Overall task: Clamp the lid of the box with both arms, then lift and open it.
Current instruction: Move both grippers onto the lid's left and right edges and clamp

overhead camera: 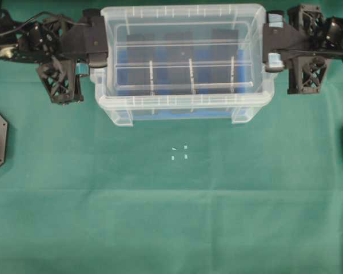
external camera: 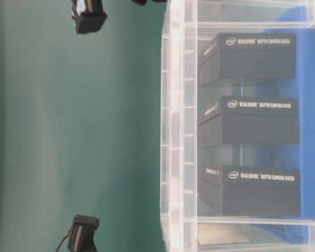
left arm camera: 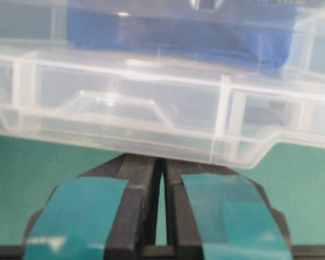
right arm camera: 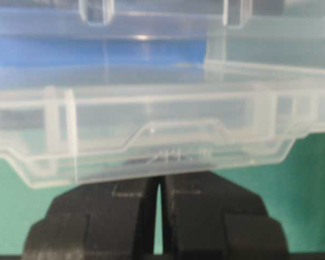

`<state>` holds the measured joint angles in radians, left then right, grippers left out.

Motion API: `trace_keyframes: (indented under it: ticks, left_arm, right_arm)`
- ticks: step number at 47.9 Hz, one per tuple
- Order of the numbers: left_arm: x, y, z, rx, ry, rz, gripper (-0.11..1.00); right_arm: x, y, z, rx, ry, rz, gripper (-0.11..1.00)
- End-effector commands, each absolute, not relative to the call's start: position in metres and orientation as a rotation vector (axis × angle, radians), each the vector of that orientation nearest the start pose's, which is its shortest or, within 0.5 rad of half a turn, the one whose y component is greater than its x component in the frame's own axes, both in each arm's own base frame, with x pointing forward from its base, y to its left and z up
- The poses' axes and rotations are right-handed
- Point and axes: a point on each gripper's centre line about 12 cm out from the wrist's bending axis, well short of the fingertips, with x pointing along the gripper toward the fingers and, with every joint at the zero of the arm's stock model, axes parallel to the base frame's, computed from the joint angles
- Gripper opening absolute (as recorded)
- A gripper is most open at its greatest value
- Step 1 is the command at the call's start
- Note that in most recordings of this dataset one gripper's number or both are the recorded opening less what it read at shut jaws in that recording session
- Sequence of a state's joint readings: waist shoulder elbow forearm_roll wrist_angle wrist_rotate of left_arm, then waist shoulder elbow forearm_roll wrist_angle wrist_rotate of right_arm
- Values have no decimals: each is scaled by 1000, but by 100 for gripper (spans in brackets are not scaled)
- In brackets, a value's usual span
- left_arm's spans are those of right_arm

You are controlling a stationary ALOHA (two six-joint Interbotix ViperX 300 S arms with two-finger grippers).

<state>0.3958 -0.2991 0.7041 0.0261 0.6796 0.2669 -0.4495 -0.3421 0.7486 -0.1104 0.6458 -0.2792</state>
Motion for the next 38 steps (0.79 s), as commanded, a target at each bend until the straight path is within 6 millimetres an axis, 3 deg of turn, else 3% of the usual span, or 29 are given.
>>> trace_keyframes:
  ticks: [1, 12, 38]
  left_arm:
    - [286, 120, 224, 64, 1059, 219, 1]
    - [284, 119, 223, 62, 1065, 218, 1]
    - [284, 119, 224, 73, 1064, 213, 1]
  right_arm:
    - [273, -134, 220, -143, 1064, -261, 0]
    - [285, -131, 222, -151, 1061, -242, 0]
    - [292, -120, 225, -161, 1051, -215, 0]
